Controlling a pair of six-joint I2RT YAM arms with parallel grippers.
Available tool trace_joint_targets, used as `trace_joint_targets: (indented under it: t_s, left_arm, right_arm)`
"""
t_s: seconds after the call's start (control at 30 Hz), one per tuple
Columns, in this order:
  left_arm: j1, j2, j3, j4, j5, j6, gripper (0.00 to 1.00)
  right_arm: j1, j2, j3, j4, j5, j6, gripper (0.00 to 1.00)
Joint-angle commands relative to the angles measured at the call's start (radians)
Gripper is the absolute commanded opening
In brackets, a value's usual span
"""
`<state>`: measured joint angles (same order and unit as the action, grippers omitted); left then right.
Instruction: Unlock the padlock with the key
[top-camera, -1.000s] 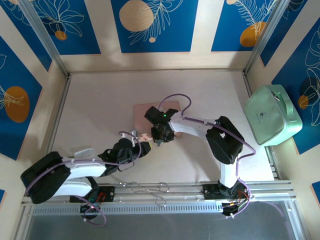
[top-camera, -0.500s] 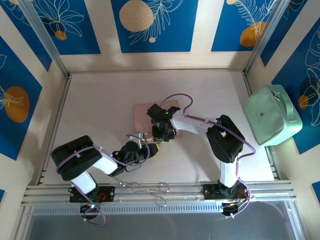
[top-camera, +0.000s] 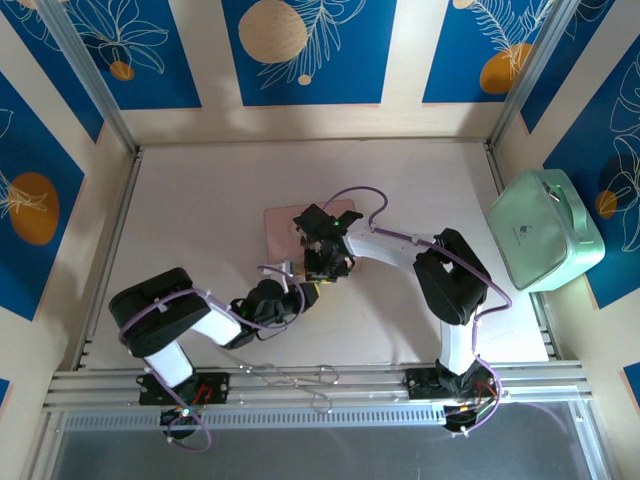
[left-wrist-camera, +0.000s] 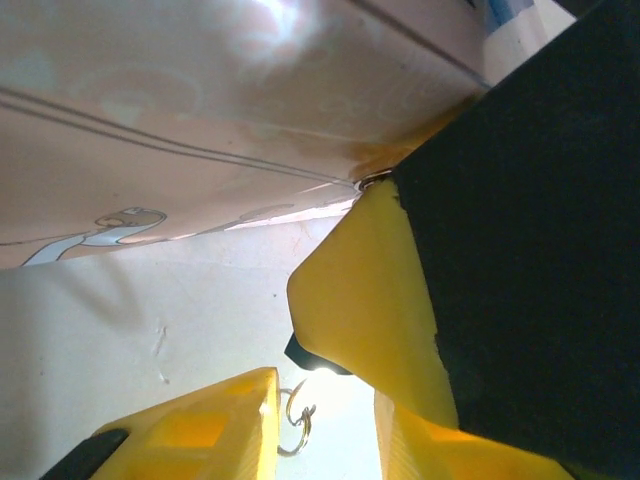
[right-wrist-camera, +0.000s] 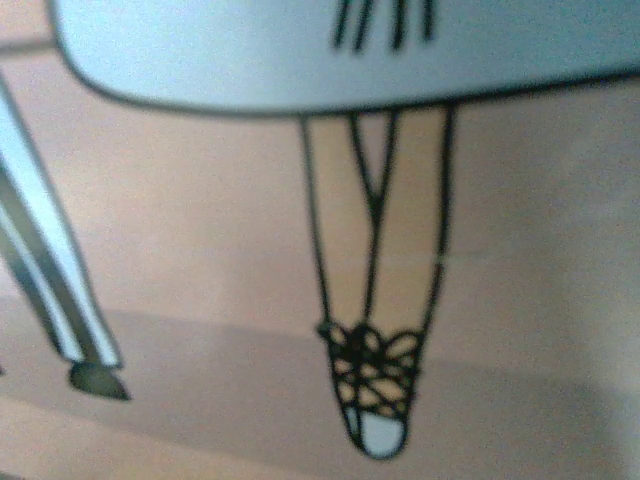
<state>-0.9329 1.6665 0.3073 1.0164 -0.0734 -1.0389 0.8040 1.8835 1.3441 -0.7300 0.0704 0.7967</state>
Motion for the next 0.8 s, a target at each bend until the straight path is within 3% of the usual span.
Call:
trace_joint_targets:
  t_s: [0.0,0.07,0.23,0.53,0.63,0.77]
  left_arm:
    - [-0.008,0.018,0.016,-0.024,-0.012,-0.01,0.32]
    - [-0.008,0.023,0.018,-0.022,-0.013,-0.012,0.31]
    - [-0.007,0.057,0.045,-0.004,0.023,-0.014,0.13]
    - [-0.007,0.074,0.036,0.048,0.024,-0.051,0.0]
    - [-0.007,0.091,0.024,0.096,0.023,-0.07,0.0]
    - [-0.006,0.108,0.015,0.132,0.025,-0.093,0.0]
  right_arm:
    - [0.001,-0.007,-0.02,0.008,-0.081,-0.004,0.22]
    - [-0.001,-0.012,-0.031,0.019,-0.09,-0.001,0.22]
    - [-0.002,-0.011,-0.042,0.032,-0.096,0.009,0.22]
    - [0.001,-0.042,-0.088,0.089,-0.081,0.051,0.26]
    - [0.012,-0.072,-0.123,0.13,-0.041,0.078,0.36]
    - [0.05,-0.147,-0.2,0.218,0.095,0.119,0.63]
